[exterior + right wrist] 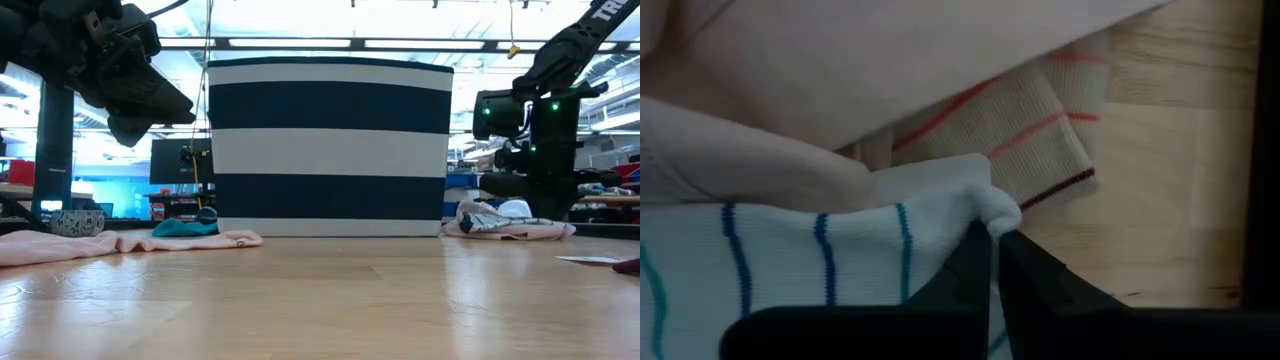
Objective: Sort clothes
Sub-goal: Put the white sock into the blue laundry bin
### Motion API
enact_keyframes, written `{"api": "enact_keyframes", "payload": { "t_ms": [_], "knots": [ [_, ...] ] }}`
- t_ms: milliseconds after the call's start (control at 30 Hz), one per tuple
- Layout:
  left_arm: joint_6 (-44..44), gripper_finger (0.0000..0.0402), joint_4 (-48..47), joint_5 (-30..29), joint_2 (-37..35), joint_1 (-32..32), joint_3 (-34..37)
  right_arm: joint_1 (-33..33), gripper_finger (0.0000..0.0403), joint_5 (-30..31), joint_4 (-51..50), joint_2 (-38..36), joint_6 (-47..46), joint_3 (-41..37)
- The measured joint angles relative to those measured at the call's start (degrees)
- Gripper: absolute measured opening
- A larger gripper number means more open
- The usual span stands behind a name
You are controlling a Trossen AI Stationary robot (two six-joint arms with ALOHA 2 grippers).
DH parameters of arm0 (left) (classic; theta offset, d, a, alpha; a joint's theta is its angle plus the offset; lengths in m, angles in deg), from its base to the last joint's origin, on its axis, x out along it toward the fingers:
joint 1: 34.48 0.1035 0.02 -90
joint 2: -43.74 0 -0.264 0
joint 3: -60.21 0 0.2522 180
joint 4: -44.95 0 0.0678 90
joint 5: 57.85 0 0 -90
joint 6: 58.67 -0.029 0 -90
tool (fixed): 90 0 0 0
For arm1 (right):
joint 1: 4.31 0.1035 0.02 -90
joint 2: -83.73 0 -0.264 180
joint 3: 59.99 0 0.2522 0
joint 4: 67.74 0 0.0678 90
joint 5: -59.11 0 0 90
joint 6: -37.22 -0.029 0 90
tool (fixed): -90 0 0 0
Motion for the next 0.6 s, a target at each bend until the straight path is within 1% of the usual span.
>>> {"api": "enact_keyframes", "payload": {
  "t_ms": [133,233,400,600],
  "knots": [
    [0.01,0.0106,0.0,0.0,0.0,0.0,0.0,0.0,0.0011,-0.5,-0.82,-1.05,0.0,-0.07],
    [-0.01,0.0106,0.0,0.02,-0.02,-0.02,0.0,0.82,0.0005,-0.85,-4.23,-2.6,0.05,1.38],
    [0.01,0.0106,-0.04,0.0,-0.01,-0.01,0.0,3.11,0.0003,2.66,-12.38,-6.04,0.04,6.7],
    [-0.01,0.0106,-0.04,0.0,0.0,0.0,0.0,7.38,0.0002,6.43,-19.47,-10.19,-0.18,15.46]
  ]
}}
